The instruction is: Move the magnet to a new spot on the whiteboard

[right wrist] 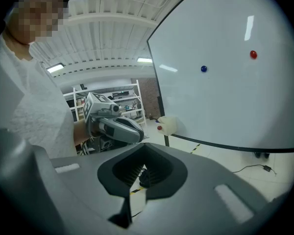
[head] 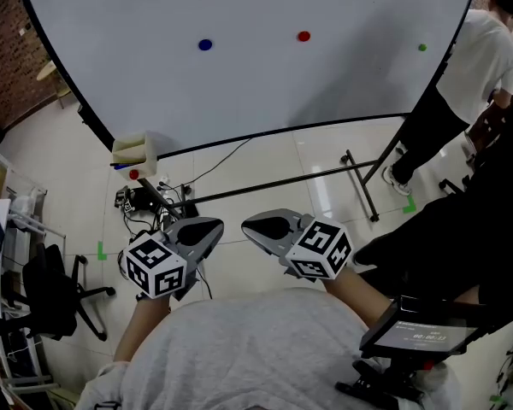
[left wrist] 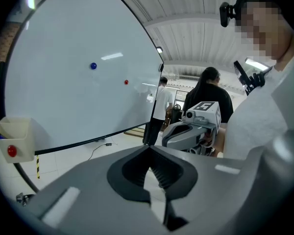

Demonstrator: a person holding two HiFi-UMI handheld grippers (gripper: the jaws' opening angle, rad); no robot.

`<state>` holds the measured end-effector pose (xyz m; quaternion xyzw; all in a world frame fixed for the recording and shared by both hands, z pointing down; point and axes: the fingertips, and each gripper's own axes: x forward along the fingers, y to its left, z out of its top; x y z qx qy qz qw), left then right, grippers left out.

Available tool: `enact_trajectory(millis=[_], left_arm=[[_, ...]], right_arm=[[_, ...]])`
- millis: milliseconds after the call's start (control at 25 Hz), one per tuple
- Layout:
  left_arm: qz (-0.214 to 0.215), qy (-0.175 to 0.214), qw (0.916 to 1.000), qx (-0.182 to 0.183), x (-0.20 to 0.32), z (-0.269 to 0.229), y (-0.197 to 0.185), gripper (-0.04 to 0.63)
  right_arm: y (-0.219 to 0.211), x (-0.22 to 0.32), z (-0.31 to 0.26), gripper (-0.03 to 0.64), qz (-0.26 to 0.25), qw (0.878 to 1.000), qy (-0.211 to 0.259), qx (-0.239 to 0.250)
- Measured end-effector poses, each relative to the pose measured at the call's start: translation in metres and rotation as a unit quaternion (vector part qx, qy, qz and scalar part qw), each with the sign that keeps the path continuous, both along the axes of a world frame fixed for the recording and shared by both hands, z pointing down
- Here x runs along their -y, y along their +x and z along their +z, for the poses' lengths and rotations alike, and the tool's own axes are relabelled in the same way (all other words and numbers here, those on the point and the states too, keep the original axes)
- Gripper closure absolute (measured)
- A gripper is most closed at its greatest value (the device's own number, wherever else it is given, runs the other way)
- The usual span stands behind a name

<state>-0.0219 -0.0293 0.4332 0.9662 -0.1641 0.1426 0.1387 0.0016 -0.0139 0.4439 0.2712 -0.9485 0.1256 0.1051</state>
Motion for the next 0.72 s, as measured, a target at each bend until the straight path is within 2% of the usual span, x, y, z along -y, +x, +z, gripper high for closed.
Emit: enact_trajectory(millis=[720], left_arm=[[0.008, 0.007, 0.9999, -0.003, -0.004, 0.000, -0.028, 0.609]], right_arm=[[-0.031, 0.001, 0.000, 0.614, 0.002, 1.000, 0.008, -0.004]])
